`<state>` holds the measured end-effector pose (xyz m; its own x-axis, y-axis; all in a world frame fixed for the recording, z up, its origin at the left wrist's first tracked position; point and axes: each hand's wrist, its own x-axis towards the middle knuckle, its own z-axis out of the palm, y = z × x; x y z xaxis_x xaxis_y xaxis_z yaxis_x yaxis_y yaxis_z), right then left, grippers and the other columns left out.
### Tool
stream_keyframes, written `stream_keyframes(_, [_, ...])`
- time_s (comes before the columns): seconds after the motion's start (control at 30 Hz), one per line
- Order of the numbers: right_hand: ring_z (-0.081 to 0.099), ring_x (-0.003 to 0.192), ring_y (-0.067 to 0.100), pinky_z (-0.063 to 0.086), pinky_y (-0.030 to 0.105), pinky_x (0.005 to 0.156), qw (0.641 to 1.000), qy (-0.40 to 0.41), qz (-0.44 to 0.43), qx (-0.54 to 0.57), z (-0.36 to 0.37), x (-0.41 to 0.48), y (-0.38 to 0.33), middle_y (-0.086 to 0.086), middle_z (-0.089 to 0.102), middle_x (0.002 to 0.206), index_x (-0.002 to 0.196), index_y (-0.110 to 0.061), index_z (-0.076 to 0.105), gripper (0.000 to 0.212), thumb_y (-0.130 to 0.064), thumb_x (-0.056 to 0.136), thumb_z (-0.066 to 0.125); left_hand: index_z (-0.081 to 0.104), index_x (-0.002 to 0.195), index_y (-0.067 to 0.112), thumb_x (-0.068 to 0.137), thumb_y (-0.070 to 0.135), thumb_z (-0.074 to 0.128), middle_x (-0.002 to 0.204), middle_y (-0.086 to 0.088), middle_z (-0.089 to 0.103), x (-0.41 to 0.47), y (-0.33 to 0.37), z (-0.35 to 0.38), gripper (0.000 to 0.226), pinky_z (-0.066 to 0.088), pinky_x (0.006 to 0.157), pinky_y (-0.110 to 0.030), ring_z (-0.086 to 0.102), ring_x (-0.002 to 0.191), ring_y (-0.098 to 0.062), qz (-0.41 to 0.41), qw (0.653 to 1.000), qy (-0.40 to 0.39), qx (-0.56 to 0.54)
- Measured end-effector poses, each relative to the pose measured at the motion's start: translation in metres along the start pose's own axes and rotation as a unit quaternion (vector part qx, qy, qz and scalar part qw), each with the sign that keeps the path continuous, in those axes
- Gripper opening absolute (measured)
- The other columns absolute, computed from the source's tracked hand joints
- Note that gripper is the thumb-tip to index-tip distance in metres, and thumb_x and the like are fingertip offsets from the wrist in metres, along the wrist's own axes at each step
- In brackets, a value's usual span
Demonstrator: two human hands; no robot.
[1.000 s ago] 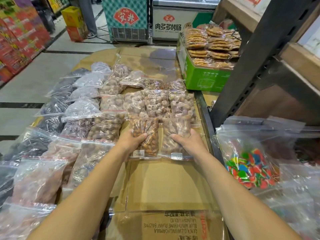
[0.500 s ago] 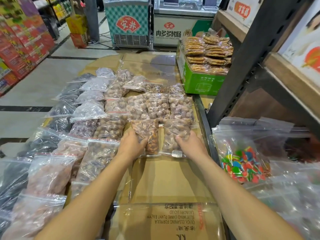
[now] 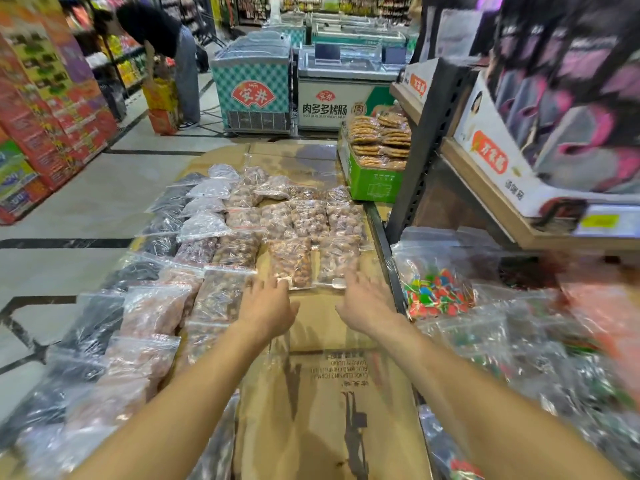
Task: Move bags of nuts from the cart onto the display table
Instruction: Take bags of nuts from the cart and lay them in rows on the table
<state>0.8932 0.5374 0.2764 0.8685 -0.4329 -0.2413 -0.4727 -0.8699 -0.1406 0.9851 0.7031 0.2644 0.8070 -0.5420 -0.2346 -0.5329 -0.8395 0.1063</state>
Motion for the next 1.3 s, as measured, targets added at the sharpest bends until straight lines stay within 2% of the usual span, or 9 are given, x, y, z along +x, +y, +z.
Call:
stream_keyframes(0.03, [0.027, 0.157, 0.035, 0.021, 0.05, 0.129, 1.0, 0.003, -0.001, -0.007, -0.002, -0.014, -0.001, 0.014, 0.029, 0.172, 0.168, -0.008, 0.012, 0.079, -0.035, 0.105, 0.051, 0.038, 0.16, 0.014, 0.108, 0.053, 0.042, 0.169, -0.01, 0.037, -0.011, 0.002, -0.001, 0.065, 0.021, 0.129, -0.055, 0.033, 0.156, -0.034, 0.005, 1.0, 0.006, 0.005])
stream_keyframes(0.17, [0.034, 0.151, 0.035, 0.028, 0.05, 0.124, 0.999, 0.001, 0.023, -0.031, -0.011, -0.071, 0.006, 0.013, 0.038, 0.166, 0.161, -0.011, 0.033, 0.064, -0.035, 0.104, 0.049, 0.043, 0.155, 0.015, 0.106, 0.056, 0.041, 0.159, -0.011, 0.05, -0.056, 0.016, -0.006, 0.063, 0.033, 0.123, -0.051, 0.042, 0.148, -0.035, 0.015, 0.999, 0.024, 0.029])
stream_keyframes(0.4, [0.039, 0.146, 0.035, 0.031, 0.05, 0.122, 0.997, 0.034, 0.065, -0.023, -0.018, -0.172, 0.065, 0.013, 0.043, 0.158, 0.157, -0.013, 0.038, 0.062, -0.045, 0.105, 0.048, 0.043, 0.154, 0.017, 0.108, 0.056, 0.038, 0.16, -0.006, 0.048, -0.136, 0.079, -0.009, 0.061, 0.035, 0.119, -0.048, 0.042, 0.147, -0.033, 0.064, 0.995, 0.048, 0.064])
stream_keyframes(0.6, [0.037, 0.149, 0.038, 0.032, 0.05, 0.121, 0.99, 0.071, 0.119, 0.015, -0.02, -0.267, 0.162, 0.015, 0.04, 0.163, 0.159, -0.011, 0.036, 0.064, -0.05, 0.109, 0.038, 0.045, 0.154, 0.018, 0.108, 0.054, 0.039, 0.159, -0.006, 0.049, -0.196, 0.191, -0.002, 0.059, 0.035, 0.116, -0.044, 0.042, 0.147, -0.032, 0.127, 0.985, 0.077, 0.082])
stream_keyframes(0.73, [0.039, 0.148, 0.039, 0.033, 0.05, 0.122, 0.986, 0.082, 0.144, 0.016, -0.02, -0.338, 0.238, 0.016, 0.043, 0.161, 0.16, -0.01, 0.036, 0.072, -0.056, 0.105, 0.046, 0.041, 0.157, 0.018, 0.108, 0.056, 0.038, 0.16, -0.006, 0.049, -0.238, 0.28, 0.011, 0.062, 0.034, 0.117, -0.044, 0.043, 0.148, -0.032, 0.175, 0.978, 0.071, 0.092])
stream_keyframes(0.83, [0.042, 0.144, 0.039, 0.034, 0.053, 0.12, 0.977, 0.109, 0.181, 0.001, -0.012, -0.383, 0.295, 0.018, 0.049, 0.154, 0.154, -0.008, 0.041, 0.066, -0.052, 0.105, 0.047, 0.041, 0.158, 0.019, 0.106, 0.057, 0.04, 0.158, -0.008, 0.051, -0.266, 0.342, 0.025, 0.064, 0.036, 0.119, -0.045, 0.045, 0.146, -0.033, 0.209, 0.968, 0.083, 0.11])
stream_keyframes(0.93, [0.037, 0.148, 0.04, 0.031, 0.053, 0.121, 0.972, 0.104, 0.212, 0.016, -0.008, -0.428, 0.343, 0.018, 0.043, 0.16, 0.16, -0.008, 0.032, 0.071, -0.049, 0.105, 0.048, 0.042, 0.158, 0.016, 0.105, 0.057, 0.042, 0.157, -0.011, 0.052, -0.293, 0.401, 0.039, 0.066, 0.034, 0.12, -0.046, 0.045, 0.146, -0.034, 0.237, 0.963, 0.078, 0.107])
stream_keyframes(1.03, [0.039, 0.146, 0.038, 0.033, 0.052, 0.119, 0.963, 0.113, 0.245, 0.027, -0.005, -0.47, 0.386, 0.015, 0.045, 0.157, 0.157, -0.011, 0.038, 0.063, -0.046, 0.105, 0.048, 0.051, 0.149, 0.016, 0.105, 0.054, 0.043, 0.149, -0.012, 0.059, -0.317, 0.456, 0.051, 0.058, 0.039, 0.115, -0.045, 0.051, 0.139, -0.035, 0.28, 0.952, 0.073, 0.103])
stream_keyframes(1.3, [0.04, 0.146, 0.038, 0.034, 0.052, 0.119, 0.931, 0.119, 0.338, 0.061, 0.012, -0.554, 0.472, 0.015, 0.045, 0.159, 0.162, -0.009, 0.031, 0.068, -0.047, 0.107, 0.044, 0.049, 0.151, 0.017, 0.105, 0.056, 0.043, 0.156, -0.009, 0.054, -0.355, 0.572, 0.077, 0.06, 0.035, 0.12, -0.049, 0.047, 0.145, -0.034, 0.382, 0.917, 0.05, 0.104])
